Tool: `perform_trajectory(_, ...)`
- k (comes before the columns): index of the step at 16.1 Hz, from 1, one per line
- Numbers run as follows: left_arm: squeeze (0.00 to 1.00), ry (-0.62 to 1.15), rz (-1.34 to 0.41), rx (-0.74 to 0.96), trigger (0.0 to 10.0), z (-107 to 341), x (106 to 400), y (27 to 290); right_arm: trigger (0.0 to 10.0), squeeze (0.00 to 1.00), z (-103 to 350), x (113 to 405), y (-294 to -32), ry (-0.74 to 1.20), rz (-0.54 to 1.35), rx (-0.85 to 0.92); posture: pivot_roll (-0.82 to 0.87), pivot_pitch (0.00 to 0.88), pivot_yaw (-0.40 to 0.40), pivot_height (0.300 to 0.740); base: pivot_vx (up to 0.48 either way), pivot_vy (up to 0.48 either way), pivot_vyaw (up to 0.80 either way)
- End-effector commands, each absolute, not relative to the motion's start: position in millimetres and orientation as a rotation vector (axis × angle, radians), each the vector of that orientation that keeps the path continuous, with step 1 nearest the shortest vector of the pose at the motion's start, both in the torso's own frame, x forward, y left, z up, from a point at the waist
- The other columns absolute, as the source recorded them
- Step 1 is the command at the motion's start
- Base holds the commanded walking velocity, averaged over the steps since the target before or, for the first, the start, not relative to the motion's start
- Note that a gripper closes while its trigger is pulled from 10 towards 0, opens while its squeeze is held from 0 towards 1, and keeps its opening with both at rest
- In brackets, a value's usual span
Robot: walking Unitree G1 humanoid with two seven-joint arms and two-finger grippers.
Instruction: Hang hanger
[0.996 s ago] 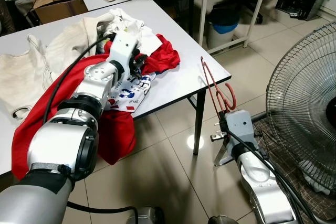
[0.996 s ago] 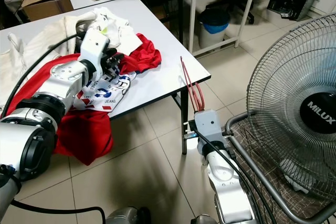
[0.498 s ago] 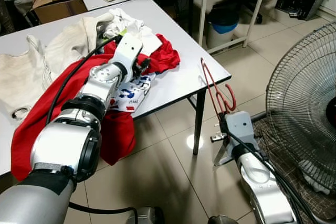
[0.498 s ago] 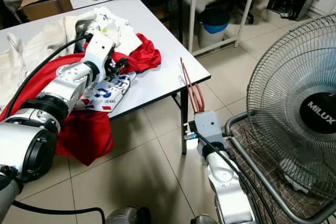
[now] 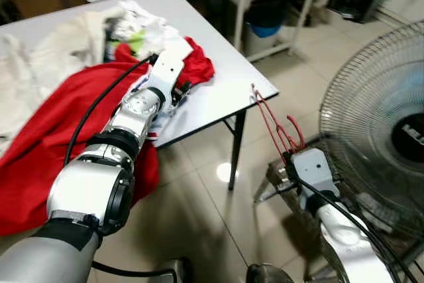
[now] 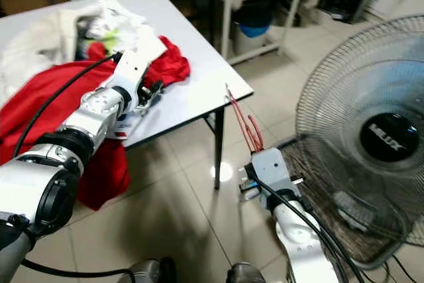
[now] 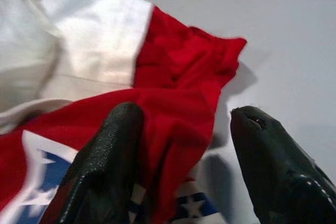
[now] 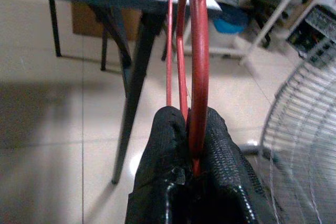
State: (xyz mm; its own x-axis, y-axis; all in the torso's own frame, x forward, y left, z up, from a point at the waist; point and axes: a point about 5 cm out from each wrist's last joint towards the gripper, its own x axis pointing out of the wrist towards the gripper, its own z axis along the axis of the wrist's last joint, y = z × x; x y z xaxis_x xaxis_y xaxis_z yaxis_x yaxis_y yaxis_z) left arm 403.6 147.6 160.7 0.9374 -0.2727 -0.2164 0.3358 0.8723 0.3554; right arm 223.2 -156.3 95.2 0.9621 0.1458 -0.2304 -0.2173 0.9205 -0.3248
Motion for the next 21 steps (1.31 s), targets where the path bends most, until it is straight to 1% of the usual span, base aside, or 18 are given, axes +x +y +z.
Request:
perform_trajectory(1, 0.00, 0.192, -0.302, 0.441, 10.0, 153, 401, 150, 10.0, 0.00, 98, 219, -157, 0.212, 0.200, -0.367, -0.19, 0.152, 0.016, 0.740, 0.000, 0.000, 0.00)
perform_trajectory(2, 0.00, 0.183, -0.225, 0.521, 10.0, 151, 401, 157, 10.0, 0.00, 97, 213, -156, 0.229, 0.213, -0.371, -0.20, 0.165, 0.012, 0.740, 0.000, 0.000, 0.00)
perform_trajectory(5, 0.00, 0.124, -0.141, 0.562, 10.0, 160, 404, 164, 10.0, 0.00, 97, 208, -154, 0.241, 0.224, -0.372, -0.21, 0.174, 0.013, 0.740, 0.000, 0.000, 0.00)
perform_trajectory(7, 0.00, 0.062, -0.081, 0.637, 10.0, 168, 405, 170, 10.0, 0.00, 97, 207, -152, 0.246, 0.226, -0.371, -0.20, 0.174, 0.017, 0.740, 0.000, 0.000, 0.00)
perform_trajectory(8, 0.00, 0.081, -0.095, 0.700, 10.0, 164, 404, 170, 10.0, 0.00, 97, 208, -151, 0.248, 0.228, -0.369, -0.19, 0.172, 0.017, 0.740, 0.000, 0.000, 0.00)
perform_trajectory(11, 0.00, 0.142, -0.100, 0.771, 10.0, 153, 400, 175, 10.0, 0.00, 98, 211, -149, 0.246, 0.231, -0.368, -0.19, 0.167, 0.017, 0.740, 0.000, 0.000, 0.00)
perform_trajectory(12, 0.00, 0.158, -0.089, 0.767, 9.5, 151, 400, 179, 10.0, 0.00, 99, 212, -149, 0.244, 0.231, -0.368, -0.19, 0.164, 0.017, 0.740, 0.000, 0.000, 0.00)
perform_trajectory(13, 0.00, 0.167, -0.082, 0.772, 4.4, 151, 400, 181, 10.0, 0.00, 99, 212, -149, 0.244, 0.231, -0.368, -0.18, 0.161, 0.019, 0.740, 0.000, 0.000, 0.00)
perform_trajectory(14, 0.00, 0.170, -0.076, 0.774, 1.5, 151, 400, 182, 10.0, 0.00, 99, 212, -149, 0.244, 0.231, -0.368, -0.18, 0.161, 0.019, 0.740, 0.000, 0.000, 0.00)
perform_trajectory(15, 0.00, 0.174, -0.070, 0.780, 0.0, 151, 399, 185, 10.0, 0.00, 98, 212, -149, 0.243, 0.231, -0.369, -0.18, 0.158, 0.021, 0.740, 0.000, 0.000, 0.00)
perform_trajectory(21, 0.00, 0.182, -0.053, 0.794, 0.0, 154, 400, 193, 10.0, 0.00, 98, 219, -145, 0.231, 0.228, -0.361, -0.16, 0.137, 0.029, 0.740, 0.000, 0.000, 0.00)
